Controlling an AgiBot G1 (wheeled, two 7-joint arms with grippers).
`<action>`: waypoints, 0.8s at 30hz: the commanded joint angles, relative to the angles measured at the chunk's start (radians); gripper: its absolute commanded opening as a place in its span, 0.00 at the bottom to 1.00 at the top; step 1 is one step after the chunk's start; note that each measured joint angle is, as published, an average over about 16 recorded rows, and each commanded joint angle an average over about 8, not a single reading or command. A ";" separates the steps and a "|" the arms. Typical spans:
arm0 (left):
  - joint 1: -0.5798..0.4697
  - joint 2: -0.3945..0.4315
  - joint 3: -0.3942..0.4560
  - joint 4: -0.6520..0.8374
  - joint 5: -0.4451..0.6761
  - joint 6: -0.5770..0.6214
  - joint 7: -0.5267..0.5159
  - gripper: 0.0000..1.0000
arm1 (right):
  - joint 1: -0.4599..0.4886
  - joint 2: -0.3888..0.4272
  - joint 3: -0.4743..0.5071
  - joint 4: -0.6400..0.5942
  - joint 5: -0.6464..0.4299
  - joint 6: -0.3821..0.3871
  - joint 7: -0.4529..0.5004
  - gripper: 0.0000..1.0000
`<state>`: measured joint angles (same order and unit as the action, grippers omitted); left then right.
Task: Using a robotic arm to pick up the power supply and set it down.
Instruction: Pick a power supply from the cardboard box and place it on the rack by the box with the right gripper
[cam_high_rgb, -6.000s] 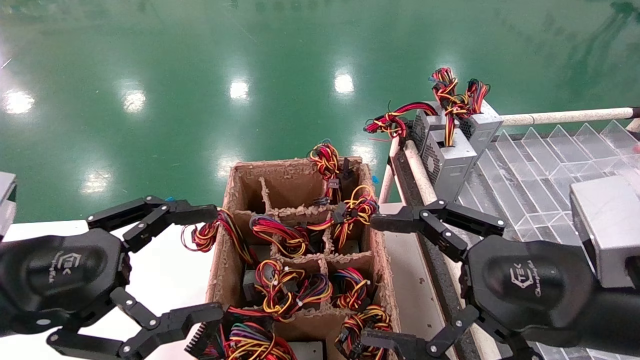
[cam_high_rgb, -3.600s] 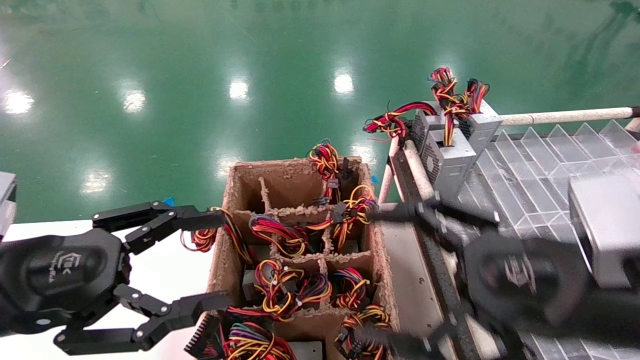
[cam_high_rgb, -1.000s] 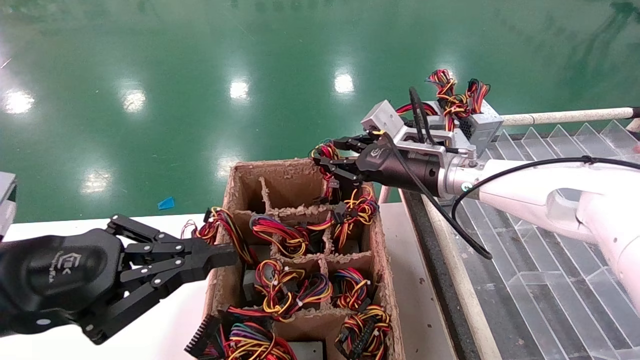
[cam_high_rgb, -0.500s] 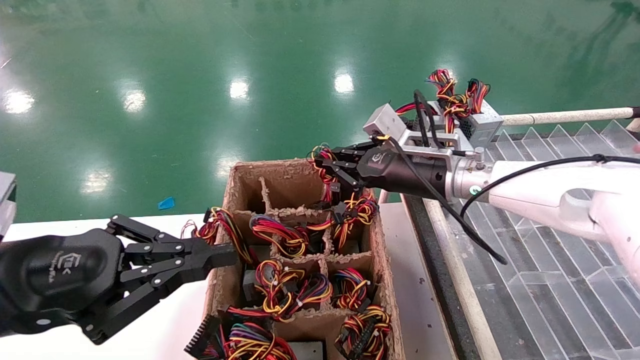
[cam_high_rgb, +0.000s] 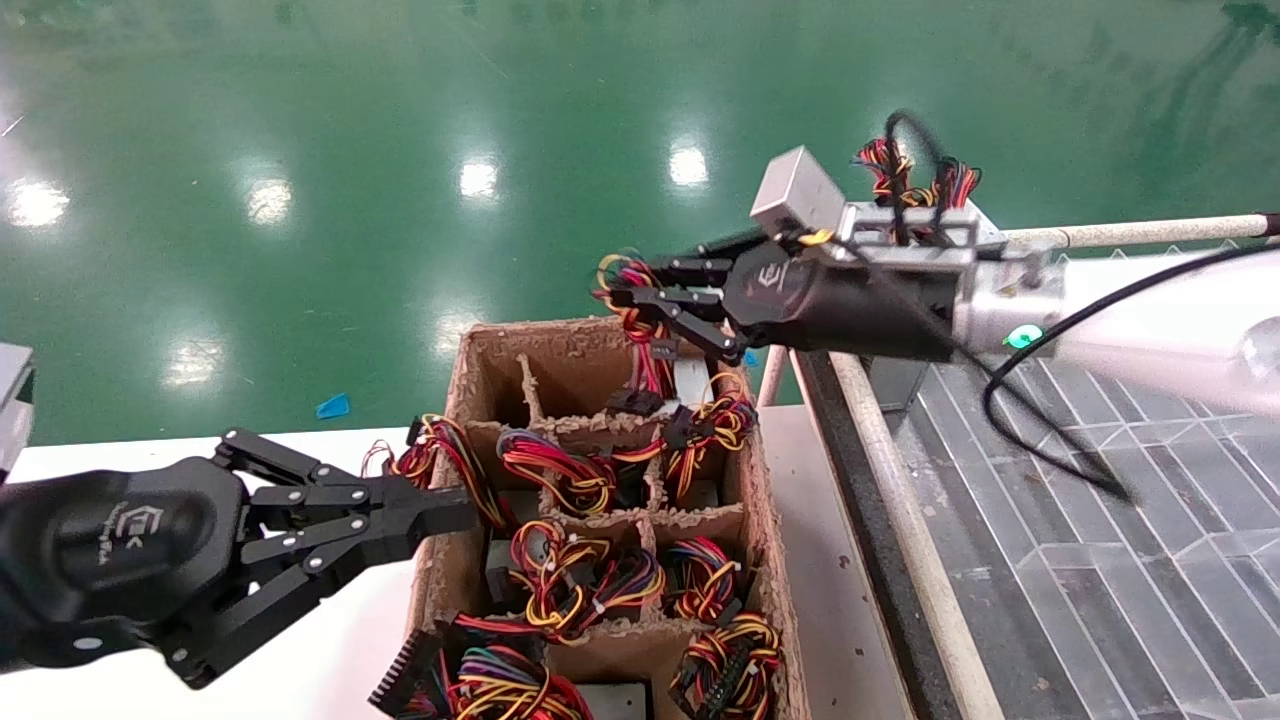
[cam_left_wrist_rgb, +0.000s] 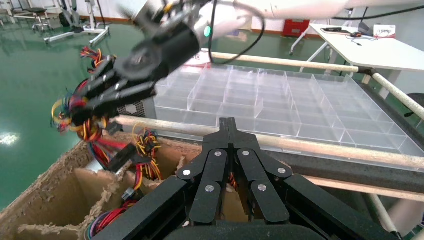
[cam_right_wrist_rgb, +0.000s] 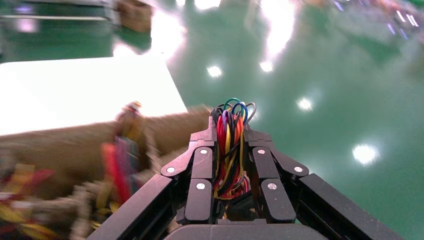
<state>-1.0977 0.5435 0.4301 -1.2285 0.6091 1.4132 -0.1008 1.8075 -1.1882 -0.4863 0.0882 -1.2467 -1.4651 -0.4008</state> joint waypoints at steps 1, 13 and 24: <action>0.000 0.000 0.000 0.000 0.000 0.000 0.000 0.00 | 0.020 0.011 0.001 0.017 0.002 -0.068 -0.012 0.00; 0.000 0.000 0.000 0.000 0.000 0.000 0.000 0.00 | 0.140 0.080 -0.007 0.132 0.027 -0.110 -0.056 0.00; 0.000 0.000 0.000 0.000 0.000 0.000 0.000 0.00 | 0.225 0.161 0.022 0.210 0.065 -0.073 -0.108 0.00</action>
<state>-1.0977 0.5435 0.4301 -1.2285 0.6090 1.4132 -0.1008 2.0318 -1.0264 -0.4656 0.2947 -1.1862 -1.5325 -0.5051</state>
